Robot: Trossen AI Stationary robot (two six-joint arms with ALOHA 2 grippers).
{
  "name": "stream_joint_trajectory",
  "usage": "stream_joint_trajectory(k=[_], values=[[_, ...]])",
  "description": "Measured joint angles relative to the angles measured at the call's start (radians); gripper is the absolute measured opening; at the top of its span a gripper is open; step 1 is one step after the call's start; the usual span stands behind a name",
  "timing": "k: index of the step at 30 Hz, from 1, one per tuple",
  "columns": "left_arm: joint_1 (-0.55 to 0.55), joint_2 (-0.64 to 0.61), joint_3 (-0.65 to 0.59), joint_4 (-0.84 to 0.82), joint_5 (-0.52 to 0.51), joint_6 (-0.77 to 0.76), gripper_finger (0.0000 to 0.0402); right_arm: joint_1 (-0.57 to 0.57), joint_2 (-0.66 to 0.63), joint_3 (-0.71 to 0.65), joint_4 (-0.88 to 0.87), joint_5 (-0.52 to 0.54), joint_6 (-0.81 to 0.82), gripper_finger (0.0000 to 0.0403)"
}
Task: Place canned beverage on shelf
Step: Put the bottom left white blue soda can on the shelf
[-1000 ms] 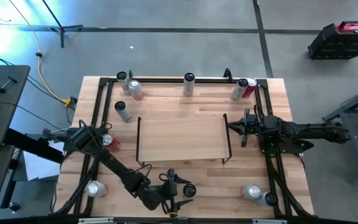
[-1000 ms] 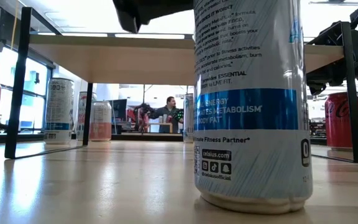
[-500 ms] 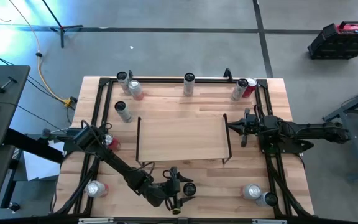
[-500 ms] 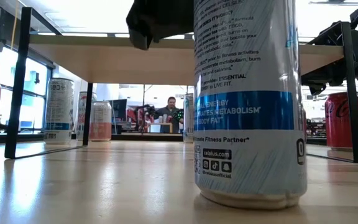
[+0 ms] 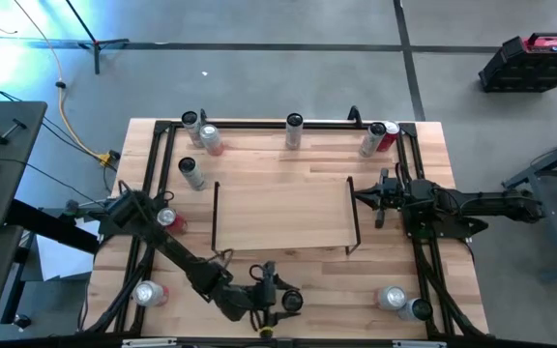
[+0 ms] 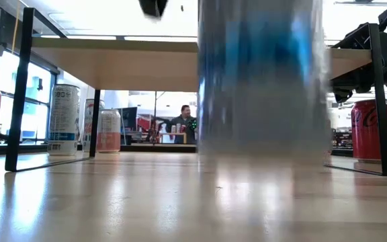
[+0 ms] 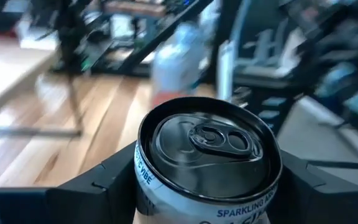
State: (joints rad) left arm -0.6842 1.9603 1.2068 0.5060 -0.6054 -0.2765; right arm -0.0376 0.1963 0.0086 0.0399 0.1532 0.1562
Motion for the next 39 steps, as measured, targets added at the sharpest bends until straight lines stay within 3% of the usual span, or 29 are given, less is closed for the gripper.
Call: stream_joint_trajectory(k=[4, 10, 15, 20, 30, 39], values=[[-0.020, -0.105, 0.000, -0.059, 0.069, 0.066, 0.0247, 0.000, 0.000, 0.000, 0.000, 0.000, 0.000, 0.0000], [-0.029, -0.342, 0.000, -0.291, 0.219, 0.134, 0.0247, 0.000, 0.000, 0.000, 0.000, 0.000, 0.000, 0.0000], [-0.005, -0.549, 0.000, -0.444, 0.324, 0.222, 0.0247, 0.000, 0.000, 0.000, 0.000, 0.000, 0.000, 0.0000], [0.047, -0.713, 0.001, -0.557, 0.497, 0.323, 0.0247, 0.000, 0.000, 0.000, 0.000, 0.000, 0.000, 0.0000], [0.330, -0.903, 0.002, -0.809, 0.791, 0.410, 0.0248, 0.000, 0.000, 0.000, 0.000, 0.000, 0.000, 0.0000], [0.694, -0.906, 0.002, -0.909, 1.213, 0.499, 0.0248, 0.000, 0.000, 0.000, 0.000, 0.000, 0.000, 0.0000]])
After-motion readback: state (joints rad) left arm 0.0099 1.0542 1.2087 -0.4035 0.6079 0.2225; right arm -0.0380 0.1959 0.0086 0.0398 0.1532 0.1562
